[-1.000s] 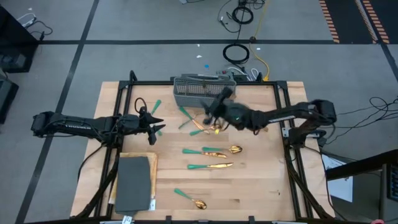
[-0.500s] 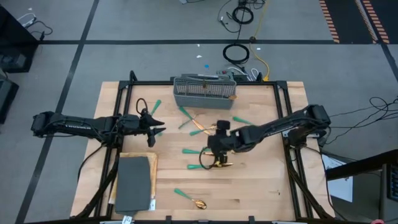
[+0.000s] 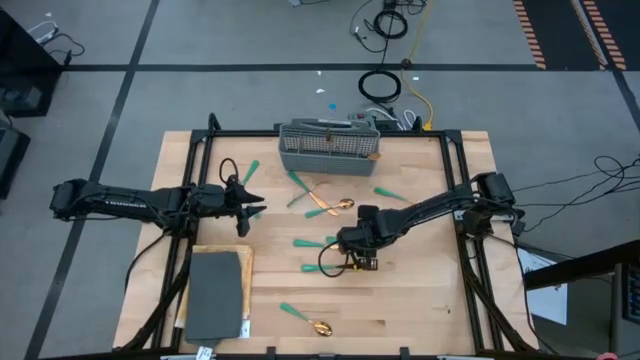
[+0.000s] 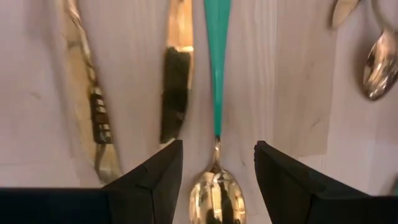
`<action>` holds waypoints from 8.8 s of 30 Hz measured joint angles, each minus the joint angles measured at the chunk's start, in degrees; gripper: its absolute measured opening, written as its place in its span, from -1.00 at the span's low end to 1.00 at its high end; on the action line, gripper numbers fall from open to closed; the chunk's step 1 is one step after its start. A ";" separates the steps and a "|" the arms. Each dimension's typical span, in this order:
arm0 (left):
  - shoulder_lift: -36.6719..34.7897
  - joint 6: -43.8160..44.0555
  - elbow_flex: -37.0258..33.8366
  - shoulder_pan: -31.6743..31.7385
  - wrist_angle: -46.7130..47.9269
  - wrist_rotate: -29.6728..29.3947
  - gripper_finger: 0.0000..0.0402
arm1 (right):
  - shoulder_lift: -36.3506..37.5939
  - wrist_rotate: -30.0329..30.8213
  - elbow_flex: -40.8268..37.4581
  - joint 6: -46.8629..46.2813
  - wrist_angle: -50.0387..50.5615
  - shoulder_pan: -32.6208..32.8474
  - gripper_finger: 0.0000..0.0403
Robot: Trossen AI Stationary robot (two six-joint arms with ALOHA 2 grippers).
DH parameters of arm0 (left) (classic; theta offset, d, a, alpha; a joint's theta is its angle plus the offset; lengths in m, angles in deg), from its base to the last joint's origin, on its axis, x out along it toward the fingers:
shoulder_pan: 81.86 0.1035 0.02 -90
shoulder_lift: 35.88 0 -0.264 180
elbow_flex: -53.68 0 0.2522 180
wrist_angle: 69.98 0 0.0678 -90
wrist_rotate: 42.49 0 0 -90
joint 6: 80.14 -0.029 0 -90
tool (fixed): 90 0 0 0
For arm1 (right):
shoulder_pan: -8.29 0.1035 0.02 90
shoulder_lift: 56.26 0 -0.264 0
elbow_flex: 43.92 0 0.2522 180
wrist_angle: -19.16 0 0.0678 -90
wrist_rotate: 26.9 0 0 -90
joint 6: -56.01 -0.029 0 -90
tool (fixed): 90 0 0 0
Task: Sort silverware
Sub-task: Put the green spoon into the dishwasher utensil holder, then put the green knife into the dishwasher utensil holder
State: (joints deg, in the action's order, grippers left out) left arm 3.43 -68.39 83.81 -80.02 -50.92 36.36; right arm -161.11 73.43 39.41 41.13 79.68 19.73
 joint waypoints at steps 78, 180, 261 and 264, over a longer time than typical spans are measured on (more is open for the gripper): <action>0.04 -0.12 0.00 0.01 3.17 -1.07 -0.34 | 0.70 67.41 26.95 48.69 43.26 -22.61 -1.00; 0.04 -0.03 0.00 0.01 3.04 -0.88 -0.34 | -17.70 -12.74 29.87 14.95 15.18 -6.88 -0.17; 0.04 -0.15 -1.80 0.01 4.37 -0.89 -0.34 | -26.47 56.14 62.88 40.48 43.03 -16.08 -1.00; 0.04 -0.15 -1.80 0.02 4.20 -0.98 -0.34 | -26.47 60.47 62.88 45.28 41.36 -18.60 -1.00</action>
State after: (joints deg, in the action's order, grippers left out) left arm 3.47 -68.54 82.01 -80.00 -46.73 35.38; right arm -187.58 133.90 102.28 86.42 121.04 1.13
